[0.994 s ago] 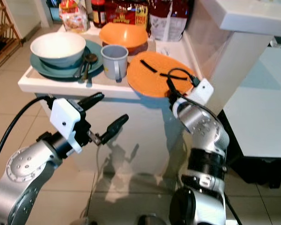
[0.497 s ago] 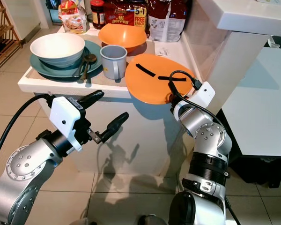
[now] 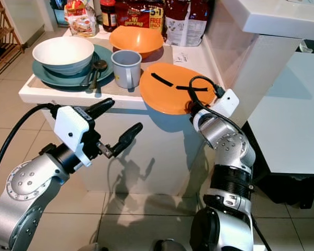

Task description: Setting the table

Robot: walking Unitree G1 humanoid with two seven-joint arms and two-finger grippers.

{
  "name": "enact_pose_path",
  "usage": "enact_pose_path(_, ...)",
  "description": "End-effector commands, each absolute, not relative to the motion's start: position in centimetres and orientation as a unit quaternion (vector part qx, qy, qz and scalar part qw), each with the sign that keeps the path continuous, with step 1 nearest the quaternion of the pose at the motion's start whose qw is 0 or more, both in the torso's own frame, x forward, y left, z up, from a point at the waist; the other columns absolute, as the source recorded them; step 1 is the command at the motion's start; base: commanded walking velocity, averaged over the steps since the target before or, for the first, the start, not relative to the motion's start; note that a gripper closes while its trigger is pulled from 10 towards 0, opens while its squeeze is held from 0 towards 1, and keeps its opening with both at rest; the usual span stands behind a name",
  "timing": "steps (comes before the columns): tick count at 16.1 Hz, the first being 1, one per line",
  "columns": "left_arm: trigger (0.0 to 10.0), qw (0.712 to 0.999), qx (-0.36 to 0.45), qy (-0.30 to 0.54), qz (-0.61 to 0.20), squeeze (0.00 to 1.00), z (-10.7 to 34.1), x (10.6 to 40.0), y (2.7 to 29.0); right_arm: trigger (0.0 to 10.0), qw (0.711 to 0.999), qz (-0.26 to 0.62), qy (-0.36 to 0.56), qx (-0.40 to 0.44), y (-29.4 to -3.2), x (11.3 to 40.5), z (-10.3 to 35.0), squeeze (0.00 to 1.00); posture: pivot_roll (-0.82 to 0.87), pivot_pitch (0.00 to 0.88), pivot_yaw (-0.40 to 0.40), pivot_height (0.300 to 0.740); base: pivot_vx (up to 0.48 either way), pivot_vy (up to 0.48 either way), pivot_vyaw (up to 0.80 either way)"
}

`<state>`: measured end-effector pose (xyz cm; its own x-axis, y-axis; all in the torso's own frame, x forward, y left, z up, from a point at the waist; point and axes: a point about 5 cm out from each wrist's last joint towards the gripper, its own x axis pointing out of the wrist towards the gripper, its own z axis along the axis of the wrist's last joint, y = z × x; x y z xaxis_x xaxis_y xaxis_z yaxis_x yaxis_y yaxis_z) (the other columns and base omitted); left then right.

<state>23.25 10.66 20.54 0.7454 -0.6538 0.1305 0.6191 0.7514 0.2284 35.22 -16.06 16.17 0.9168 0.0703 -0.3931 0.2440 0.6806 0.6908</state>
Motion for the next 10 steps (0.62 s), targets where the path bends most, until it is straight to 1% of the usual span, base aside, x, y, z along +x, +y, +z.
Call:
enact_pose_path(1, 10.0, 0.931, 0.094, -0.107, -0.336, 0.0, 20.73, 23.52, 10.82, 10.0, 0.894, -0.053, 0.199, 0.399, -16.28, 35.37, 16.12, 1.0, 0.05, 0.057, -0.051, 0.74, 0.0, 0.0, 0.0)
enact_pose_path(3, 10.0, 0.931, 0.094, -0.108, -0.335, 0.0, 20.75, 23.55, 10.85, 10.0, 0.891, -0.048, 0.199, 0.405, -16.2, 35.45, 16.11, 1.0, 0.05, 0.057, -0.051, 0.74, 0.0, 0.0, 0.0)
enact_pose_path(4, 10.0, 0.931, 0.095, -0.109, -0.334, 0.0, 20.77, 23.56, 10.85, 10.0, 0.885, -0.044, 0.199, 0.419, -16.16, 35.53, 16.01, 0.74, 0.05, 0.057, -0.051, 0.74, 0.0, 0.0, 0.0)
enact_pose_path(5, 10.0, 0.931, 0.095, -0.11, -0.334, 0.0, 20.82, 23.6, 10.86, 10.0, 0.878, -0.038, 0.2, 0.433, -16.1, 35.63, 15.86, 0.0, 0.05, 0.058, -0.048, 0.74, 0.0, 0.0, 0.0)
enact_pose_path(7, 10.0, 0.931, 0.094, -0.112, -0.334, 0.0, 20.89, 23.65, 10.83, 10.0, 0.866, -0.026, 0.19, 0.462, -16.02, 35.81, 15.9, 0.0, 0.05, 0.058, -0.048, 0.74, 0.0, 0.0, 0.0)
enact_pose_path(9, 10.0, 0.929, 0.09, -0.11, -0.342, 0.0, 20.89, 23.57, 10.7, 0.0, 0.853, -0.02, 0.183, 0.489, -16.06, 35.99, 15.97, 0.0, 0.05, 0.06, -0.047, 0.74, 0.0, 0.0, 0.0)
enact_pose_path(10, 10.0, 0.927, 0.086, -0.107, -0.348, 0.0, 20.84, 23.47, 10.59, 0.0, 0.851, -0.019, 0.18, 0.493, -16.11, 36.04, 15.97, 0.0, 0.05, 0.06, -0.047, 0.74, 0.0, 0.0, 0.0)
